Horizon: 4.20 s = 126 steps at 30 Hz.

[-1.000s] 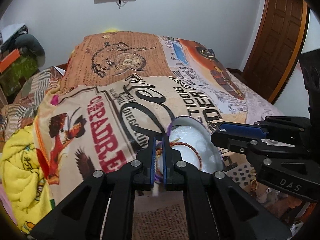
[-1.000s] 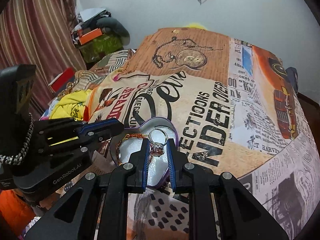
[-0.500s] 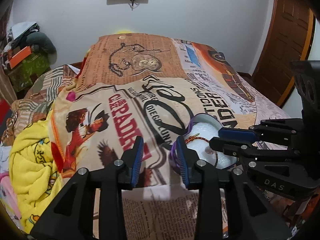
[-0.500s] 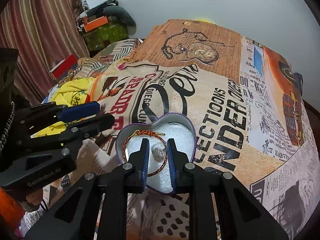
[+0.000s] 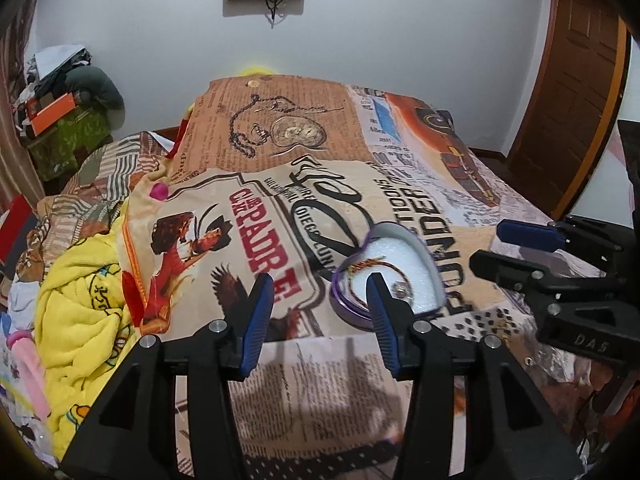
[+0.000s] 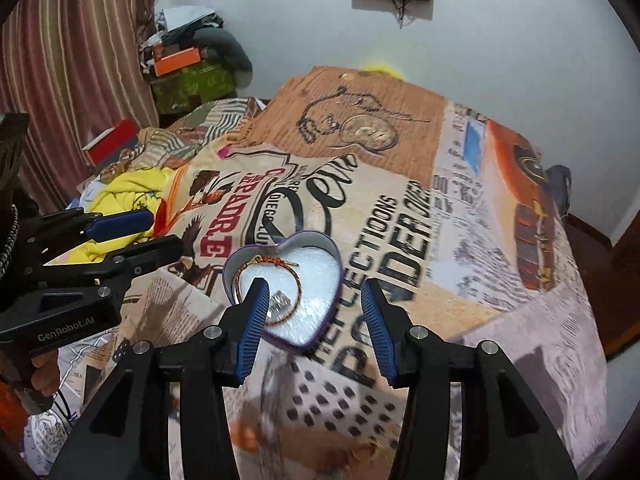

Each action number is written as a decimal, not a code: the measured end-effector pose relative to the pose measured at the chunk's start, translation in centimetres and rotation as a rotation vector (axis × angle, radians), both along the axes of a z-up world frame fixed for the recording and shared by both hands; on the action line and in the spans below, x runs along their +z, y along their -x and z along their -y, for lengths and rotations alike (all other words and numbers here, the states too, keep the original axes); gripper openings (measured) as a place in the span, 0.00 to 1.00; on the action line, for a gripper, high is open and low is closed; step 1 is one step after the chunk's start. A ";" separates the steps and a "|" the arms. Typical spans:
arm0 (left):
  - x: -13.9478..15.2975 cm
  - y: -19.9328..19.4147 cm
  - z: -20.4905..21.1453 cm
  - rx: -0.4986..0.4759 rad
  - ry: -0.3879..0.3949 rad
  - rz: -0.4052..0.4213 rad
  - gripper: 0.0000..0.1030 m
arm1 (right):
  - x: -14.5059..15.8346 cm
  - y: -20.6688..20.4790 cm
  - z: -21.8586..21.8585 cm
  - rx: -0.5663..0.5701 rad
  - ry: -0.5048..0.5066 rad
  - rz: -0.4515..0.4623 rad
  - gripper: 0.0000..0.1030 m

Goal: Organize jewelry

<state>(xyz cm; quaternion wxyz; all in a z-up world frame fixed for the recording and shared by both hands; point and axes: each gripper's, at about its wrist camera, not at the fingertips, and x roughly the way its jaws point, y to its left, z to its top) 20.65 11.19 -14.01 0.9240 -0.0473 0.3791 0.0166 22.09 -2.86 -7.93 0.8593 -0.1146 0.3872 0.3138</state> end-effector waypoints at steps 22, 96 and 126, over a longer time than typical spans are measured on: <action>-0.5 3.1 9.4 -0.137 0.038 -0.094 0.57 | -0.3 4.1 12.3 -0.193 0.006 -0.027 0.44; 6.0 5.3 10.4 -0.168 0.083 0.147 0.00 | -3.0 4.6 12.1 -0.139 -0.118 -0.106 0.09; 6.3 -2.8 4.3 -0.091 0.063 0.195 0.00 | 1.1 -0.1 3.5 -0.009 -0.208 -0.011 0.09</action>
